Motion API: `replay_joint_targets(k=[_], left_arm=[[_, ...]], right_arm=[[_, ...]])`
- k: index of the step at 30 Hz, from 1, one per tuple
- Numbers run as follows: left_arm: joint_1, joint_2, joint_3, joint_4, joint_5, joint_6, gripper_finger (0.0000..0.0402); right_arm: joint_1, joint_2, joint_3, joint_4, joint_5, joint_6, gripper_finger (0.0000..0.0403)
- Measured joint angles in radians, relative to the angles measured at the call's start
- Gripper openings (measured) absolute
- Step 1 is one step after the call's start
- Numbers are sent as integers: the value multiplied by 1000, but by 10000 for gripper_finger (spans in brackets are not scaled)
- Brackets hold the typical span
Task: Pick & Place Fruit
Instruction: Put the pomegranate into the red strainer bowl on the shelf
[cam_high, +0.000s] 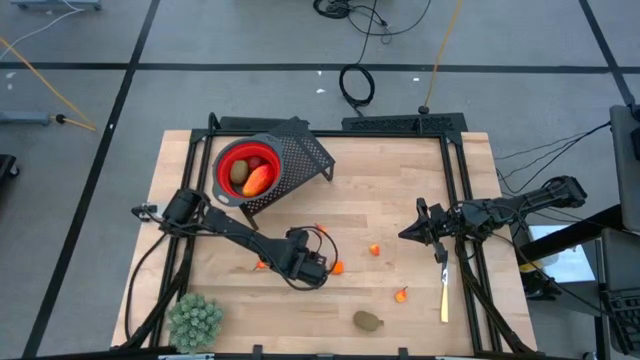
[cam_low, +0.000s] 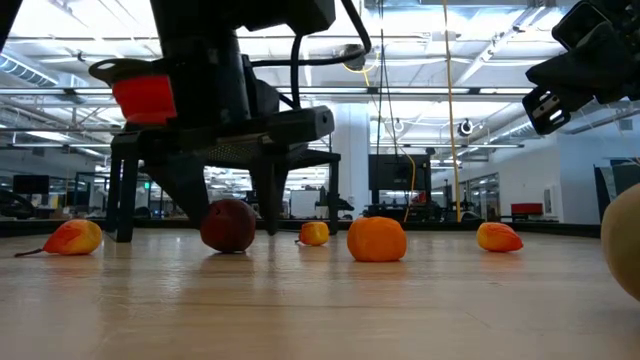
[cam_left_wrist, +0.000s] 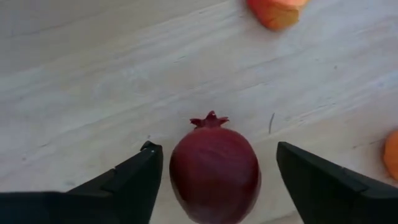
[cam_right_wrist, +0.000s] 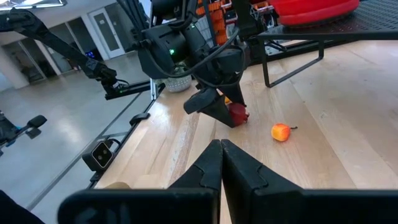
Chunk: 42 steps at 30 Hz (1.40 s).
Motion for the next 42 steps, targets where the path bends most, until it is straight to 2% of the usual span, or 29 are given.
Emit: replay_joint_targets(k=[7,13,16,21,25,29,34,38,42], left_arm=[[0,0,0,-1,0,4,234],[0,-4,0,-2,-1,4,193],[0,-33,-1,-4,2,5,181],[-1,-150,-1,8,-11,6,180],[-21,-268,-1,73,-82,59,181],[-56,-370,0,211,-227,177,180],[-93,-458,0,430,-390,412,181],[-111,-480,0,624,-429,629,181],[-127,-478,0,841,-418,875,181]], right_arm=[[0,0,0,0,0,0,0],[0,0,0,0,0,0,0],[0,0,0,0,0,0,0],[0,0,0,0,0,0,0],[0,0,0,0,0,0,0],[0,0,0,0,0,0,0],[0,0,0,1,0,-1,0],[0,0,0,1,0,-5,0],[0,0,0,1,0,-5,0]])
